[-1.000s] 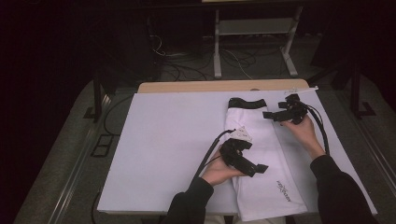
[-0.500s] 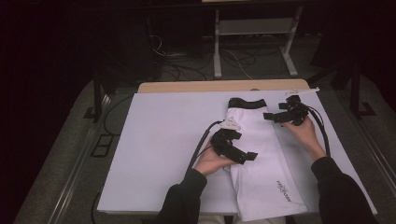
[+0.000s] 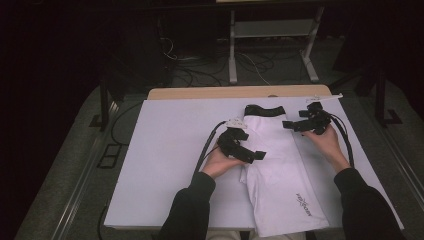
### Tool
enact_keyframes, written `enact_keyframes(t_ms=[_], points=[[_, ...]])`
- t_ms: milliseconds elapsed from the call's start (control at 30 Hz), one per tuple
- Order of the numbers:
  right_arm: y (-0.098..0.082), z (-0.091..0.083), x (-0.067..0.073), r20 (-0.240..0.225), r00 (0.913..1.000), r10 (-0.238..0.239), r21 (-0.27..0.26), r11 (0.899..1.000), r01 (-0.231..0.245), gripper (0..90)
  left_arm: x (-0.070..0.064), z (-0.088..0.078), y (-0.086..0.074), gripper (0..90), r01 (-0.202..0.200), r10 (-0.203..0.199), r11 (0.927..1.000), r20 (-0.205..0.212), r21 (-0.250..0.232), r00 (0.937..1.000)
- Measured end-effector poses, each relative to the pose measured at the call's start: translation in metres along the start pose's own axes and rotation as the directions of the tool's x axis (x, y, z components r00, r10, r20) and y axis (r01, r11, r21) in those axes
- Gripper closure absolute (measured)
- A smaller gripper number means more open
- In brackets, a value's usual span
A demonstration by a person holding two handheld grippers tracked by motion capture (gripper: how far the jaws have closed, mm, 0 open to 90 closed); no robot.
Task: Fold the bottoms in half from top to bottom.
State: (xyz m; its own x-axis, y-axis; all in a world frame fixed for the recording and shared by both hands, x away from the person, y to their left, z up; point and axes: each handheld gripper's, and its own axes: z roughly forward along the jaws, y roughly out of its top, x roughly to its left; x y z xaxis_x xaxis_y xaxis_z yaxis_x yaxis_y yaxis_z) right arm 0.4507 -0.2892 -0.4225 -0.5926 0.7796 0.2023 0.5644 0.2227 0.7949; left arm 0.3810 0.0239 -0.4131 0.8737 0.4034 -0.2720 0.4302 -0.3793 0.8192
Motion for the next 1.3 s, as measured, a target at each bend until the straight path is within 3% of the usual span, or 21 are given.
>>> enact_keyframes(t_ms=[233, 933, 1300], points=[[0.000, 0.000, -0.001, -0.009, 0.9999, 0.009, 0.006, 1.000, -0.009, 0.0, 0.016, -0.003, 0.003, 0.0, 0.041, -0.041, 0.9991, -0.010, -0.005, 0.9991], [-0.003, 0.003, -0.009, -0.014, 0.9993, 0.034, 0.021, 0.999, -0.033, 0.0, 0.050, 0.000, 0.012, 0.0, 0.093, -0.092, 0.9955, -0.059, 0.016, 0.9940], [-0.004, 0.009, -0.015, -0.013, 0.9982, 0.058, 0.050, 0.997, -0.057, 0.0, 0.070, 0.003, 0.016, 0.0, 0.143, -0.142, 0.9897, -0.073, 0.005, 0.9871]])
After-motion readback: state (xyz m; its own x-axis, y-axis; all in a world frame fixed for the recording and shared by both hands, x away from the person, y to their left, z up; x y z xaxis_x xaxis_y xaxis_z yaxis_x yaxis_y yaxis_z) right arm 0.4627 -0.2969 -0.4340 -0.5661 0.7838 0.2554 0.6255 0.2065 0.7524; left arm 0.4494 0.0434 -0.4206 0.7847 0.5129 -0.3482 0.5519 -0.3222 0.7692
